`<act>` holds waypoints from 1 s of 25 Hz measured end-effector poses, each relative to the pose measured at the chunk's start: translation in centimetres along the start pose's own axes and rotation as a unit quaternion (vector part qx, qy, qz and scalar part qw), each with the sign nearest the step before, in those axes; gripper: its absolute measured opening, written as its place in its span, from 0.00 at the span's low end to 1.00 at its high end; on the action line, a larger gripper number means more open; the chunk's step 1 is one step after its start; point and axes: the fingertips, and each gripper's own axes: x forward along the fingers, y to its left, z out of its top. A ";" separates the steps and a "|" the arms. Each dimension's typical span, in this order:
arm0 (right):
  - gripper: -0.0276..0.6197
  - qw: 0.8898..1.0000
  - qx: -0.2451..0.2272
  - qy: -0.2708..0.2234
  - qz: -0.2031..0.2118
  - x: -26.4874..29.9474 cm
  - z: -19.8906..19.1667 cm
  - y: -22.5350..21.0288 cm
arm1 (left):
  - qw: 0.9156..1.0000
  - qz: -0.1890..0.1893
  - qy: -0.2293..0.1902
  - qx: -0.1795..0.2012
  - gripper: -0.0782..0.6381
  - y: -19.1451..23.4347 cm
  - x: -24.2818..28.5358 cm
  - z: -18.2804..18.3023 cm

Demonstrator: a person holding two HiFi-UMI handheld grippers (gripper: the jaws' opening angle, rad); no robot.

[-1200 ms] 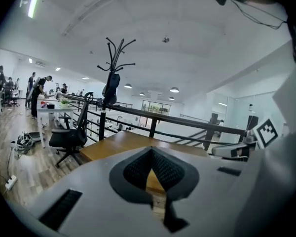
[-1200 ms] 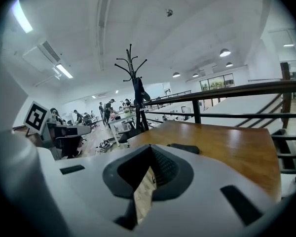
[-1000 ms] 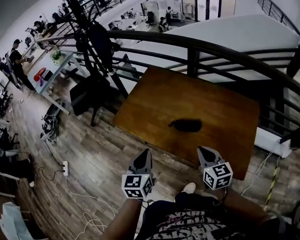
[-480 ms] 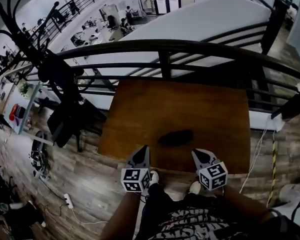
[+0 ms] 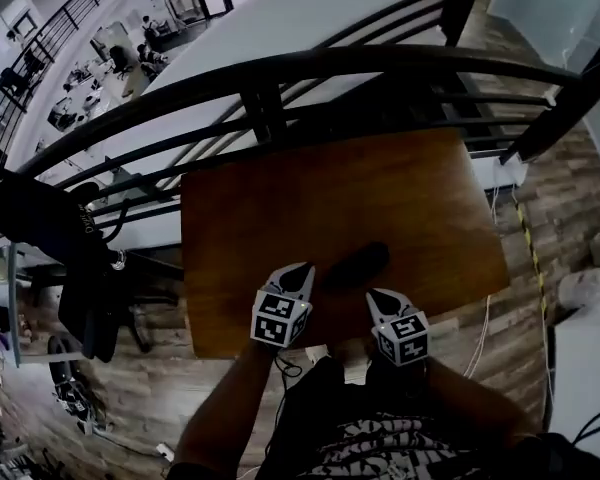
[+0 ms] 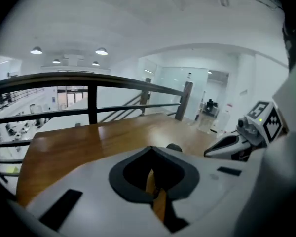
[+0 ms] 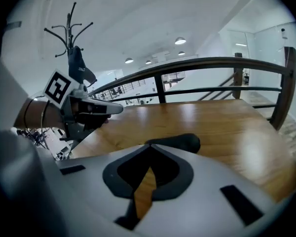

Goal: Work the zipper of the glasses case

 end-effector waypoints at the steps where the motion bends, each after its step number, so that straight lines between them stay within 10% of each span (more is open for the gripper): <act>1: 0.04 1.000 0.001 0.005 -0.008 0.7 -0.5 0.6 | 1.000 -0.024 0.008 0.013 0.12 0.3 0.9 -0.1; 11: 0.04 0.996 0.007 0.068 -0.062 7.3 -5.0 2.8 | 0.966 -0.215 0.106 0.097 0.12 -3.8 9.7 -2.5; 19: 0.04 0.993 0.061 0.072 -0.076 9.2 -6.7 2.3 | 0.918 -0.356 0.167 0.044 0.12 -9.4 13.3 -4.2; 25: 0.04 0.988 0.105 0.074 -0.080 10.5 -6.8 2.1 | 0.903 -0.377 0.205 0.021 0.12 -10.1 13.9 -5.8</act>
